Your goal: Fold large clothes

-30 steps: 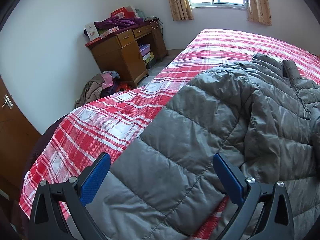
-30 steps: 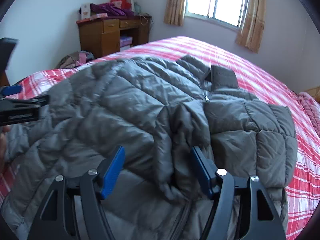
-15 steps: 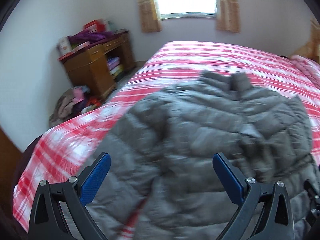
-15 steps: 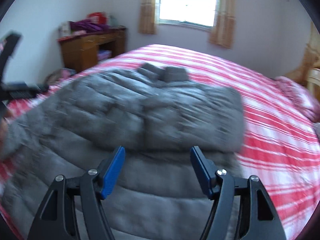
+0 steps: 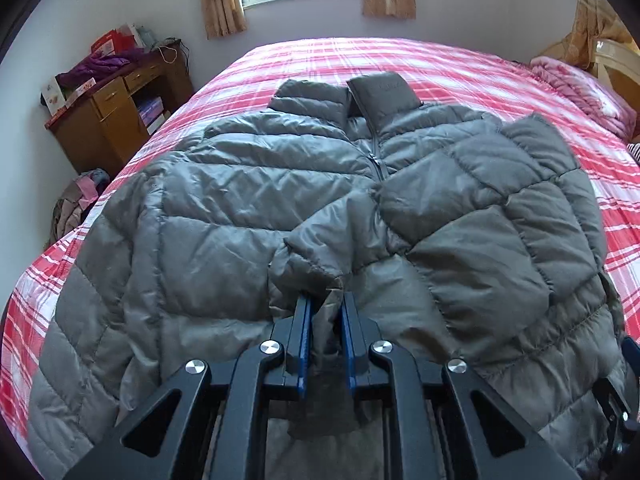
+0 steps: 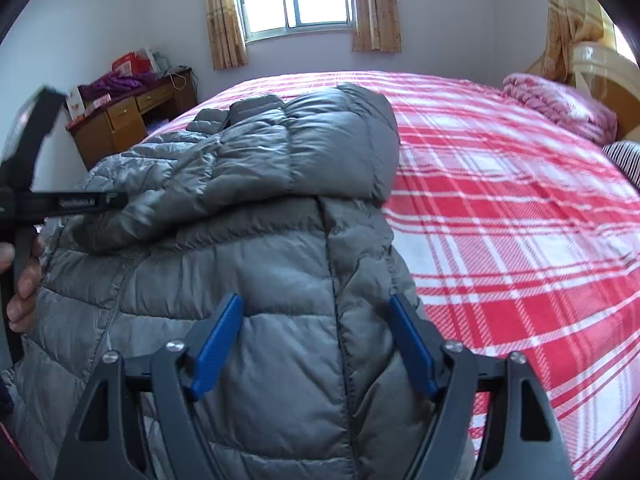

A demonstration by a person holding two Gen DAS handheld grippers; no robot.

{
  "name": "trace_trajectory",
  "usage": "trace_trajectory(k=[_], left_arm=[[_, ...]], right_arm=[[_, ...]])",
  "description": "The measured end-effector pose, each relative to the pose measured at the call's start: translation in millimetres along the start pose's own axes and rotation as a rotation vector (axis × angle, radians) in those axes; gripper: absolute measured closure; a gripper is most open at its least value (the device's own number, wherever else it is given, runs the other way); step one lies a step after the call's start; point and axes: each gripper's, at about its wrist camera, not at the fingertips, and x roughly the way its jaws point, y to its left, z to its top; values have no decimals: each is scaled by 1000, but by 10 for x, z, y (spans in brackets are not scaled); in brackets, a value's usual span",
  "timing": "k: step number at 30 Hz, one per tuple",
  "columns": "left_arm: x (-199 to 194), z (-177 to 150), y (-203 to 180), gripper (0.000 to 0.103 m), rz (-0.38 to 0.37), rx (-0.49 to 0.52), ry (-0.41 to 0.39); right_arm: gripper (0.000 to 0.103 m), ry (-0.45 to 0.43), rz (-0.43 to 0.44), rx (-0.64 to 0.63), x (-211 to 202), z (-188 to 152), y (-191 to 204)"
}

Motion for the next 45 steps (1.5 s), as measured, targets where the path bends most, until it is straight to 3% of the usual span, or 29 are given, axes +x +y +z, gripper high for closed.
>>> trace_trajectory(k=[6, 9, 11, 13, 16, 20, 24, 29, 32, 36, 40, 45], left_arm=[[-181, -53, 205, 90, 78, 34, -67], [-99, -59, 165, 87, 108, 75, -34], [-78, -51, 170, 66, 146, 74, -17], [-188, -64, 229, 27, 201, 60, -68], [-388, -52, 404, 15, 273, 24, -166], [-569, 48, 665, 15, 301, -81, -215], [-689, 193, 826, 14, 375, -184, -228], [-670, 277, 496, 14, 205, -144, -253], [-458, 267, 220, 14, 167, -86, -247], [38, 196, 137, 14, 175, -88, -147], [412, 125, 207, 14, 186, -115, -67], [604, 60, 200, 11, 167, -115, -56]], right_arm=[[18, 24, 21, 30, 84, -49, -57], [16, 35, 9, 6, 109, -60, -10], [16, 48, 7, 2, 125, -52, -3], [18, 70, 20, 19, 111, -42, -65], [22, 103, 18, 23, 41, -44, -152], [23, 129, 9, -15, -67, -51, -224], [33, 106, 2, -11, -256, 187, -344], [36, 43, -17, -9, -329, 682, -438], [41, 18, -30, 6, -99, 964, -391], [41, -43, -51, 39, 296, 1121, -302], [41, -13, -48, 22, 740, 1114, -217], [41, 70, -45, 9, 1078, 962, -201]])
